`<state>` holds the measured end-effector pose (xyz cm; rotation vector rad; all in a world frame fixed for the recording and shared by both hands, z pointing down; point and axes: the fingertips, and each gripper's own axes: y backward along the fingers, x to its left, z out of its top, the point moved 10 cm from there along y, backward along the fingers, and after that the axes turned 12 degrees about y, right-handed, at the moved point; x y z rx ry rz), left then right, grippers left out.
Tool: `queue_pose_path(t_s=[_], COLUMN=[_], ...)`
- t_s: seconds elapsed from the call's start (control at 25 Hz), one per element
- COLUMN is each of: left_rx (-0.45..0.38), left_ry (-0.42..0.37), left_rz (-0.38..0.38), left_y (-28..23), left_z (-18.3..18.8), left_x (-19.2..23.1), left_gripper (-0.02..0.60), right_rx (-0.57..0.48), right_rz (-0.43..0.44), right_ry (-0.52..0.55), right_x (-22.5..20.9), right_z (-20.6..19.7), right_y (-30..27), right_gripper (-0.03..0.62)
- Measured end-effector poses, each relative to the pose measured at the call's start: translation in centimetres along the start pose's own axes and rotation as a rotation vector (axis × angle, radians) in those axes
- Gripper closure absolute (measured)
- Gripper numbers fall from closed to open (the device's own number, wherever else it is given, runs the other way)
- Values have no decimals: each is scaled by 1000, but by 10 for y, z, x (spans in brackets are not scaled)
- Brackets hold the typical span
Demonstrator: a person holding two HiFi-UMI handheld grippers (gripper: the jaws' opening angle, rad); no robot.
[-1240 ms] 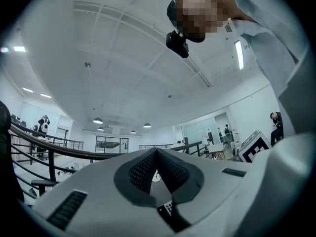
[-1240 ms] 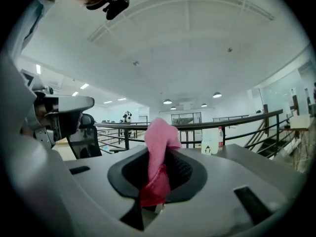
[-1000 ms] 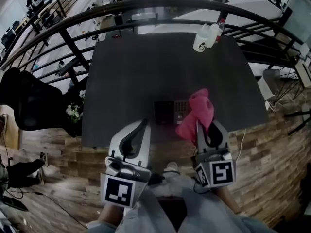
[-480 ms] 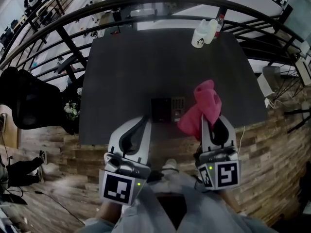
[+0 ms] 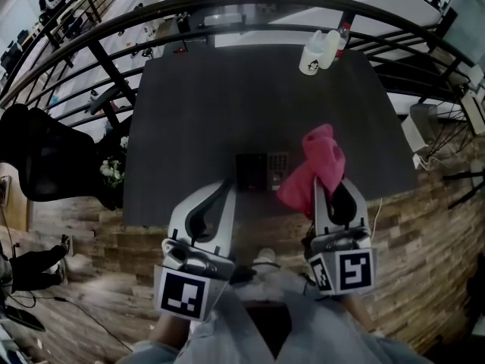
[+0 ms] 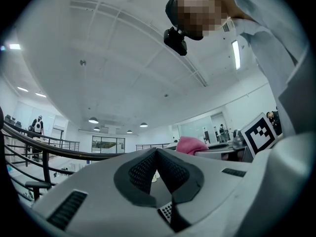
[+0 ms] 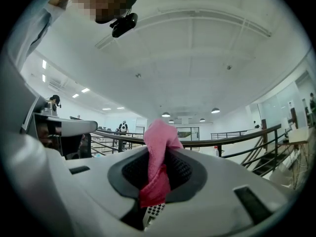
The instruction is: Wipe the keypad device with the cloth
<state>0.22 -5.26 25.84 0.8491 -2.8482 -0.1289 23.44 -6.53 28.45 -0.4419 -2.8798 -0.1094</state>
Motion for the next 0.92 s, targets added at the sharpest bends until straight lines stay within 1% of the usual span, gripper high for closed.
queue_pose_path(t_s=[0.36, 0.64, 0.92], left_rx=[-2, -15, -15], left_ry=[1, -1, -2], left_rz=[1, 30, 48], left_y=[0, 0, 7], left_z=[-2, 0, 1], left_x=[-6, -3, -2], left_gripper=[578, 578, 578], right_rx=[13, 3, 21], right_rz=[3, 5, 15], right_ry=[-1, 7, -7], right_x=[-3, -8, -6], right_z=[-3, -3, -6], right_y=[6, 4, 6], right_gripper=[525, 525, 525])
